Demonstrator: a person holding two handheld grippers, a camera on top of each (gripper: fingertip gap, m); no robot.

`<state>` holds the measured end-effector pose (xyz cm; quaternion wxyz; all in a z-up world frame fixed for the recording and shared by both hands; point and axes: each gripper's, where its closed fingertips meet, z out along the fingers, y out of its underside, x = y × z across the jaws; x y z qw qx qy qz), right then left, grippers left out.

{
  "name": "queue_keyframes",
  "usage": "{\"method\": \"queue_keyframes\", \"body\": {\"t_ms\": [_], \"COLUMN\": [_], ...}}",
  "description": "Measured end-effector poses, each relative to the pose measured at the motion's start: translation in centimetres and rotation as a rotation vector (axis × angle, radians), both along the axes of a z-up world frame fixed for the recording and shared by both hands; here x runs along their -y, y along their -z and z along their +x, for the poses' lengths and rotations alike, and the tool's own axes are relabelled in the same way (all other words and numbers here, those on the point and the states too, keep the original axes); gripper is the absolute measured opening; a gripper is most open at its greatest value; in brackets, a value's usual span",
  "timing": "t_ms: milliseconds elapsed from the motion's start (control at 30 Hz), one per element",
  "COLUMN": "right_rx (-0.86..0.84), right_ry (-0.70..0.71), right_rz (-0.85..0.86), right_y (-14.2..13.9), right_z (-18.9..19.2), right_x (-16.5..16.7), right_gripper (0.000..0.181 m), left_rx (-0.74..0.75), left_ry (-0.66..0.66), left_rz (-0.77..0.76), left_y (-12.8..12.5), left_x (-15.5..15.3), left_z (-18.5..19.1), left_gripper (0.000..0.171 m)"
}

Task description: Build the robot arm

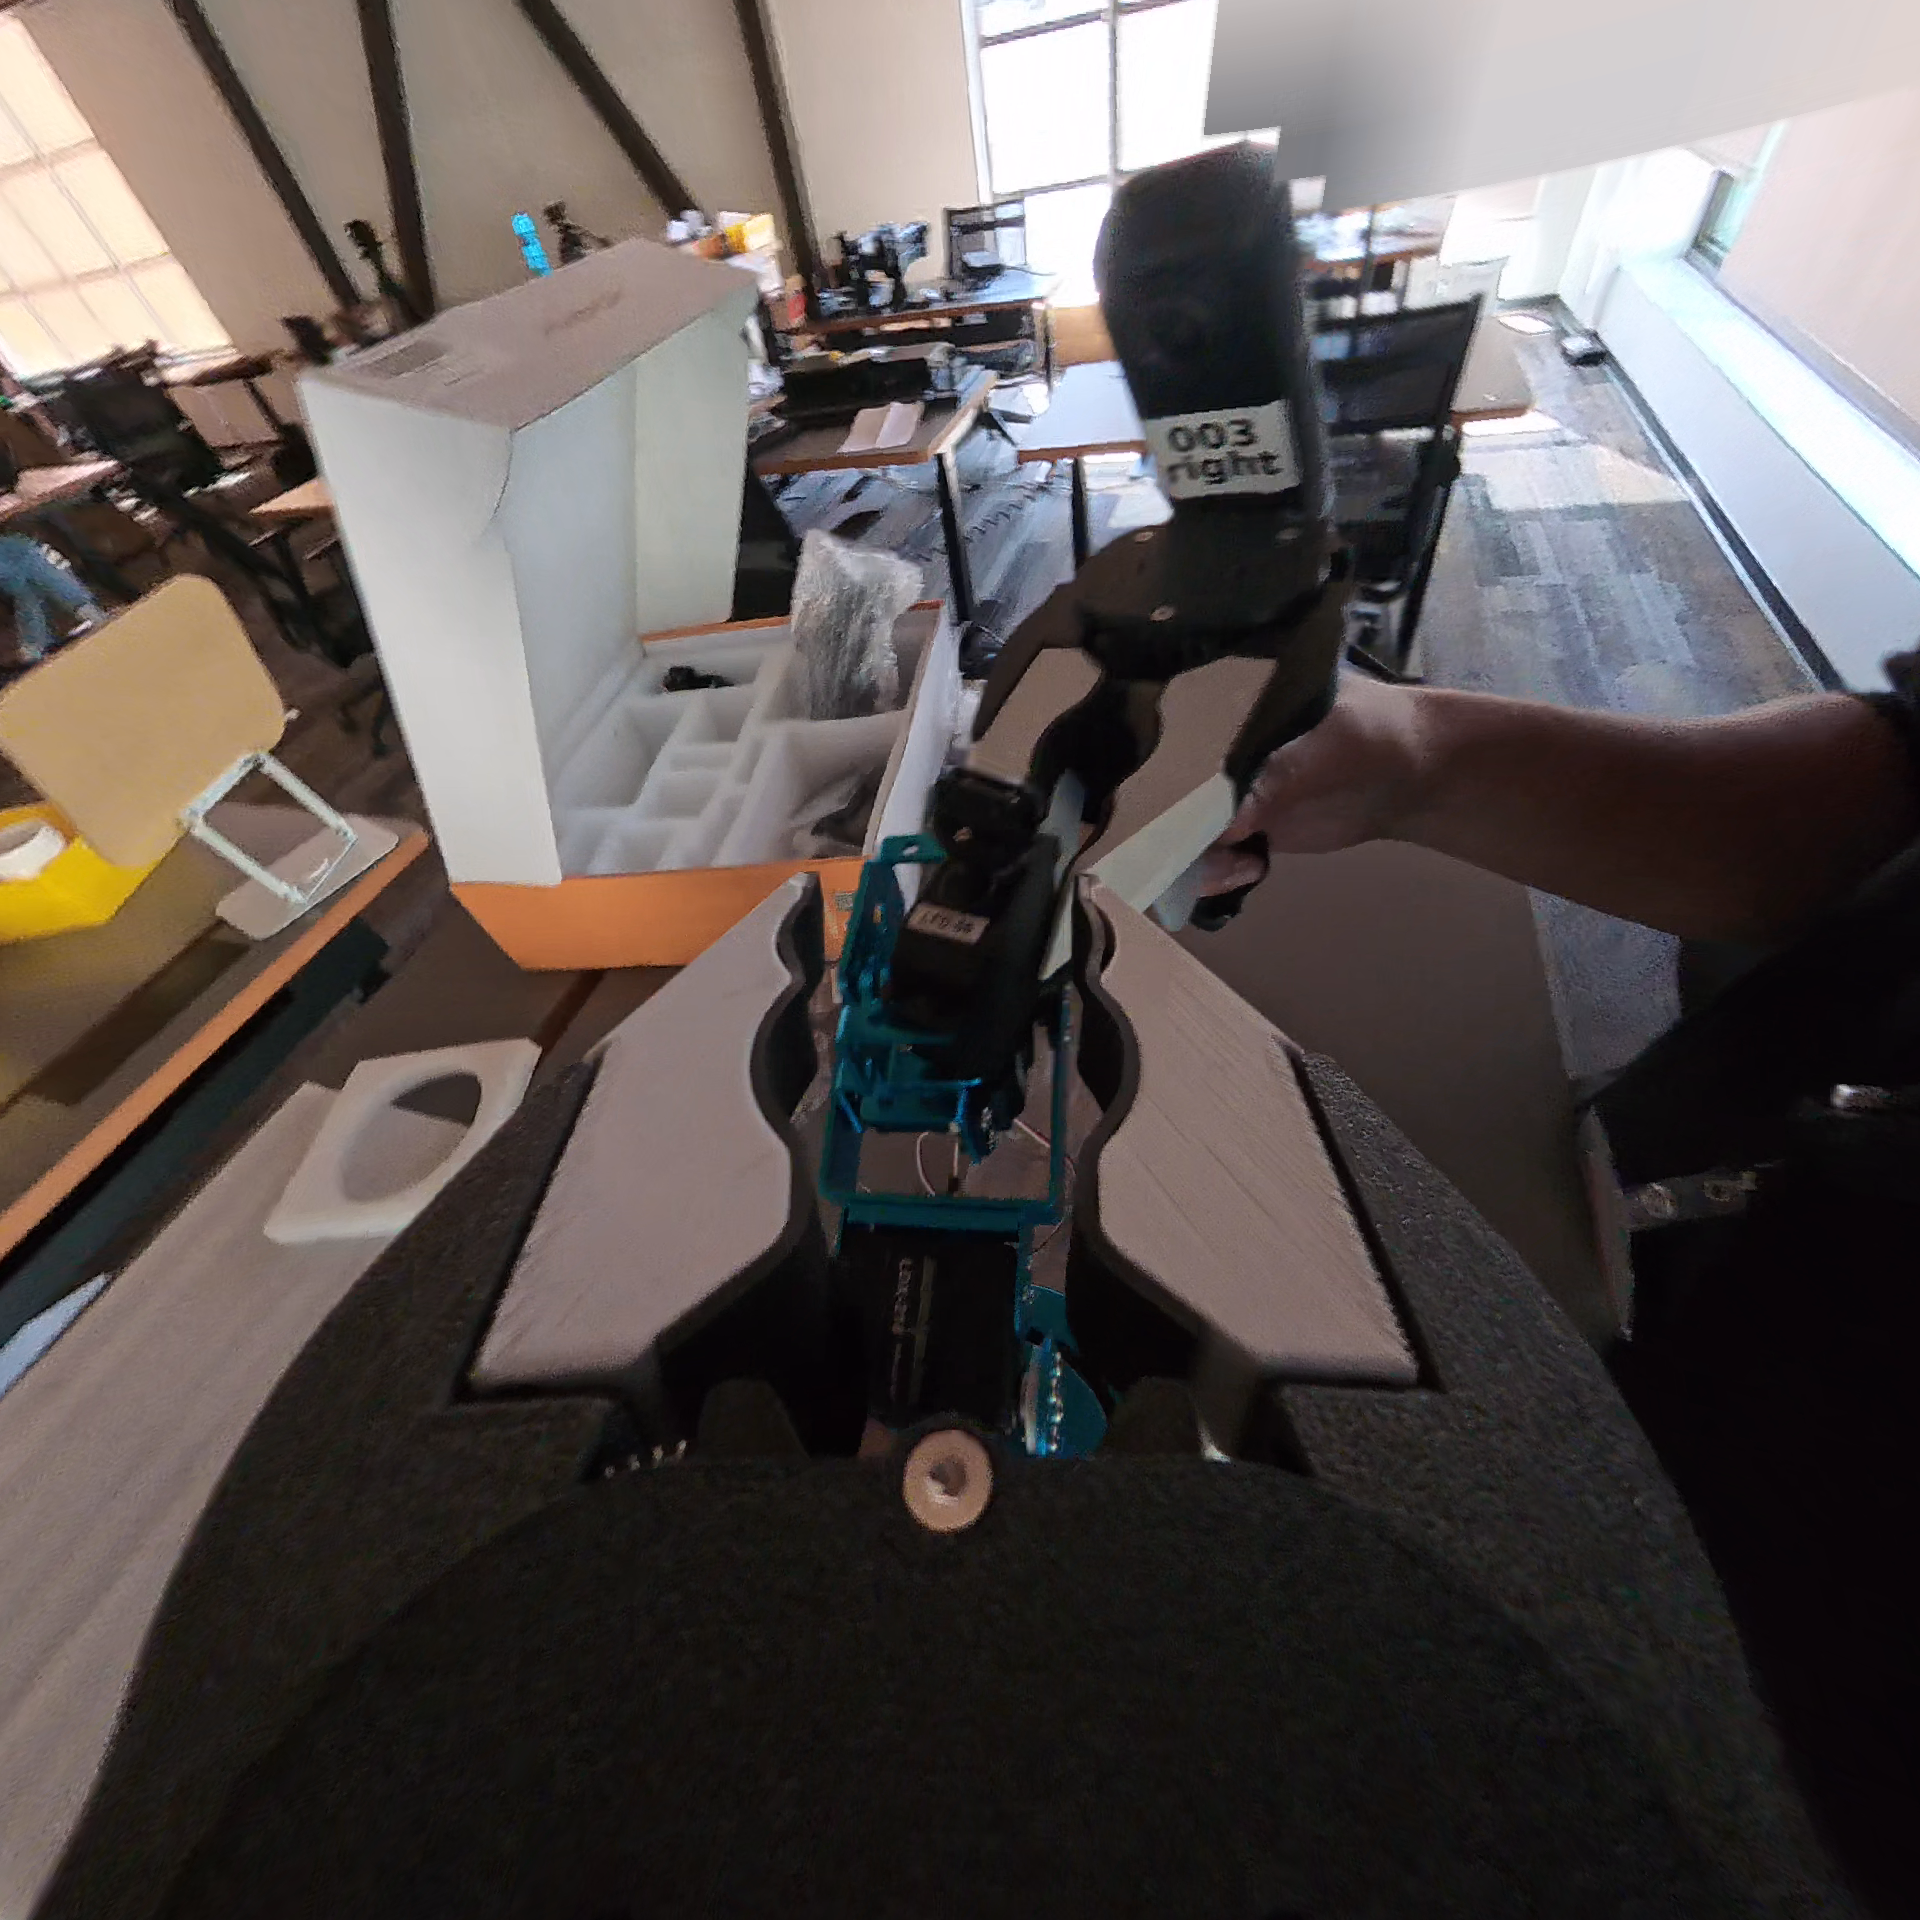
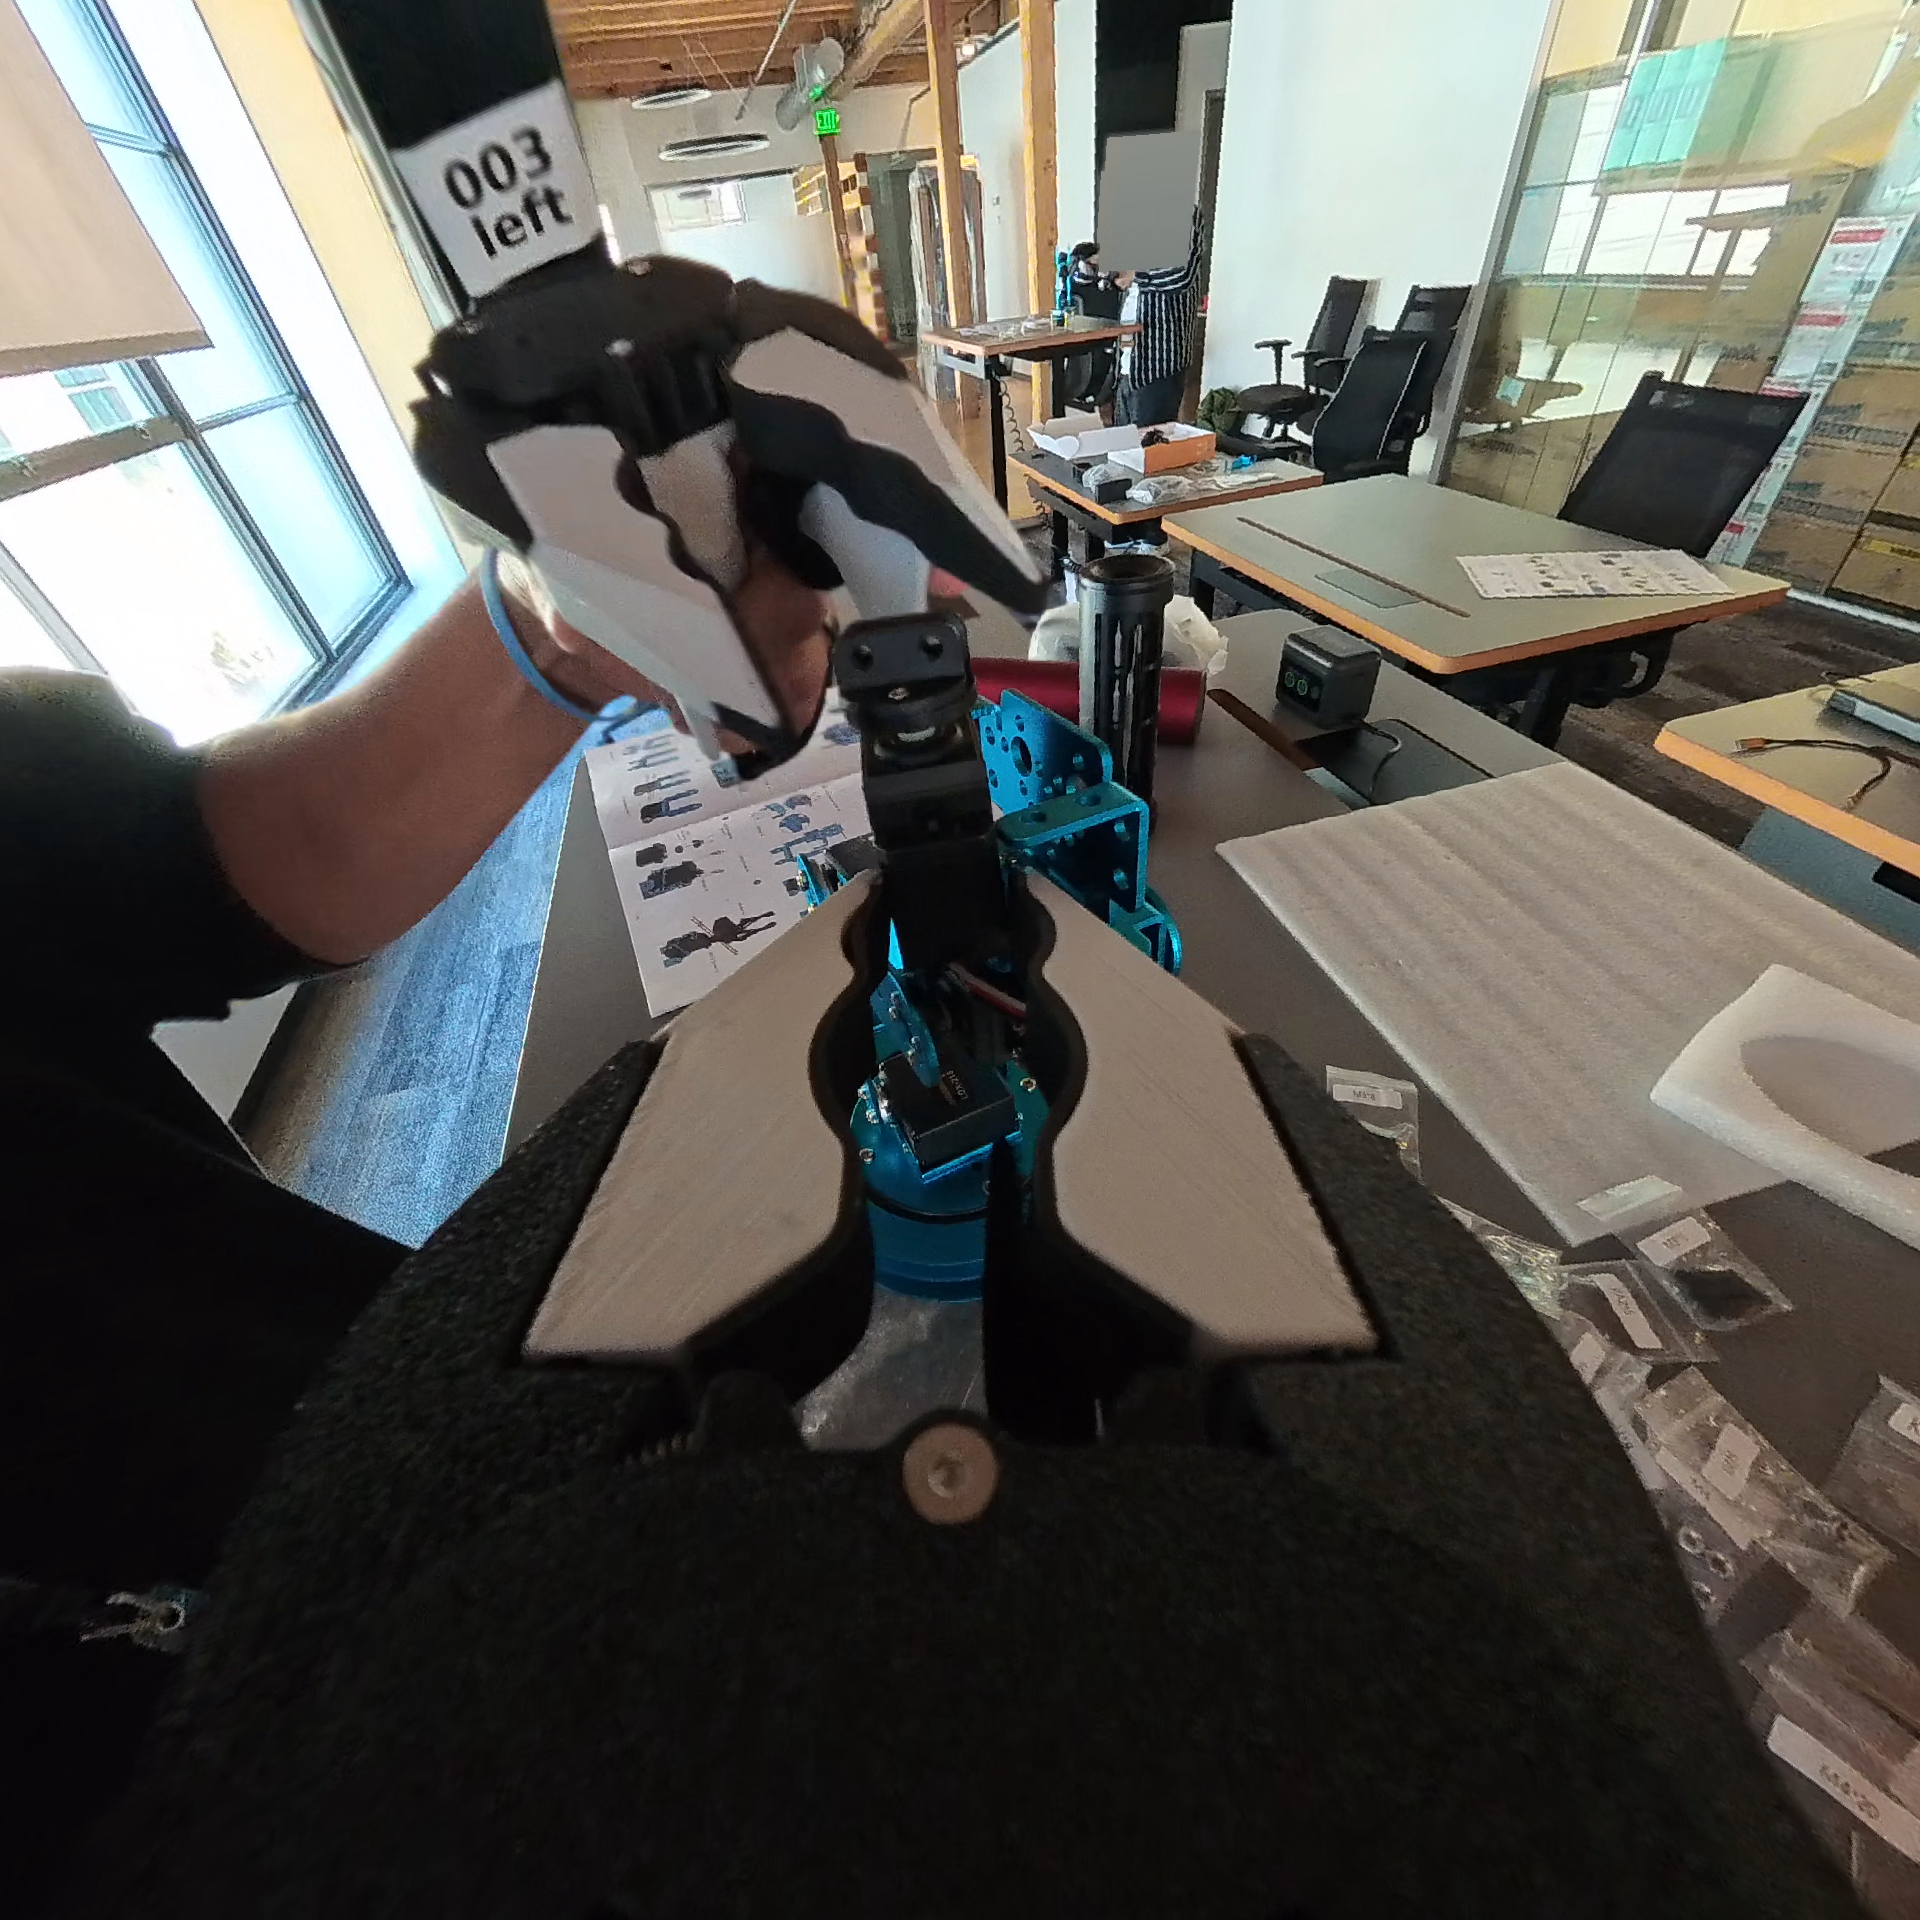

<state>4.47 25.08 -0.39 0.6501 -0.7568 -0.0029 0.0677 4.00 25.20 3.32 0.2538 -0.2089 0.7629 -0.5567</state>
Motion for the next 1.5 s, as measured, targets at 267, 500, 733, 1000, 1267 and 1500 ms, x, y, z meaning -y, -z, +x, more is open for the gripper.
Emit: {"method": "queue_keyframes", "body": {"t_ms": [267,500,733,1000,1267,1500], "right_rx": [0.011,0.034,0.057,0.132,0.113,0.118], "right_ry": [0.004,0.024,-0.067,-0.216,-0.201,-0.195], "right_rz": [0.006,0.041,0.039,-0.046,0.027,0.034], "right_y": [0.0,-0.5,-1.8,-0.5,-1.5,-1.9], "right_z": [0.1,0.6,2.1,1.6,1.9,1.9], "right_x": [0.0,1.6,1.9,-0.9,-0.3,0.0], "right_gripper": [0.021,0.033,0.081,0.039,0.031,0.028], "left_rx": [0.004,-0.002,0.019,0.068,-0.03,-0.025], "left_ry": [0.099,0.097,0.068,-0.018,-0.011,0.018], "left_rz": [0.293,0.255,0.226,0.215,0.071,0.058], "left_y": [2.0,1.8,1.5,1.2,2.0,2.1], "left_x": [1.6,1.5,1.1,0.0,-1.4,-1.0], "left_z": [0.6,0.7,1.0,1.9,1.3,0.6], "left_gripper": [0.03,0.025,0.02,0.033,0.043,0.031]}}
